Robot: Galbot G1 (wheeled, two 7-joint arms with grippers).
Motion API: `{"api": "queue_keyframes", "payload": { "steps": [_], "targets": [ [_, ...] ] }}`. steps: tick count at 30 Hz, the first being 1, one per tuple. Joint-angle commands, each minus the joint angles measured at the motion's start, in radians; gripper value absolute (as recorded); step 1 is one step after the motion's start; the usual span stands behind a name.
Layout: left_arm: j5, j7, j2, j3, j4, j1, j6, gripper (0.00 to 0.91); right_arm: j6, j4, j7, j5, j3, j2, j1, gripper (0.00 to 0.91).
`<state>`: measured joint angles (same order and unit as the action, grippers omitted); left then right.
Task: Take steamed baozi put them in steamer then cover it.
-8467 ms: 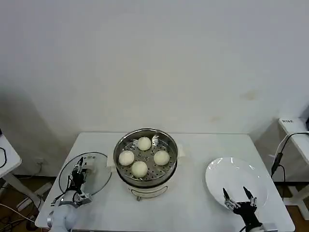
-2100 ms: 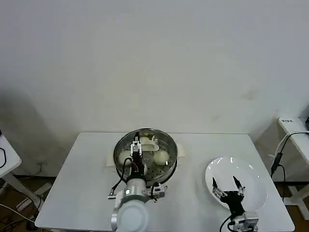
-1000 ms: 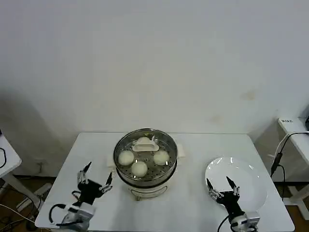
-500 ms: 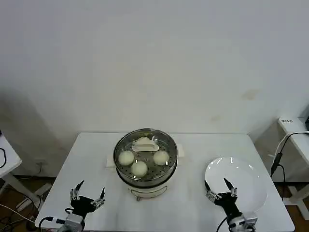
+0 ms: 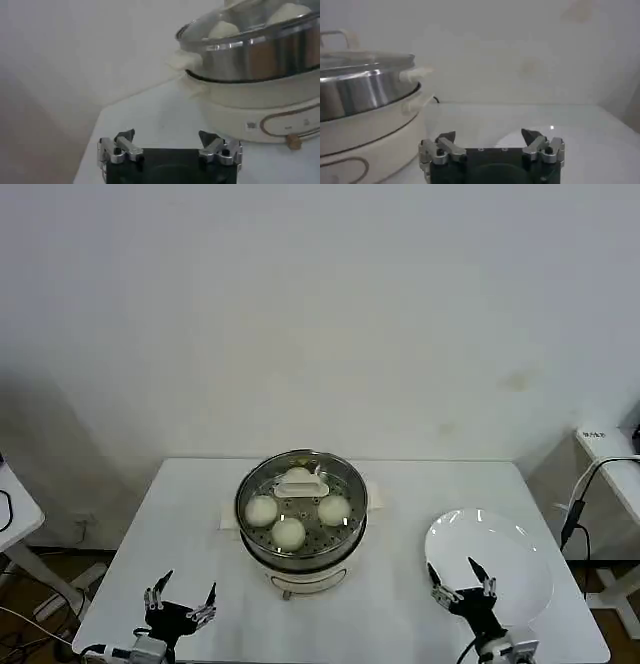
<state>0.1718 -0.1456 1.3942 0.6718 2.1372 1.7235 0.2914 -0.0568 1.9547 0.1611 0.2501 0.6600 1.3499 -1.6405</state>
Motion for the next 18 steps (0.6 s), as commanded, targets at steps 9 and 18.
{"api": "queue_keyframes", "payload": {
  "steps": [9,18],
  "targets": [
    [-0.021,0.004,0.014,0.009,0.031,0.028,-0.004,0.907,-0.004,0.005,0.023,-0.092,-0.011,0.014,-0.006,0.907],
    [-0.014,0.003,0.014,0.002,0.033,0.037,-0.005,0.907,0.002,-0.001,0.037,-0.107,-0.012,0.024,0.003,0.907]
  ]
}}
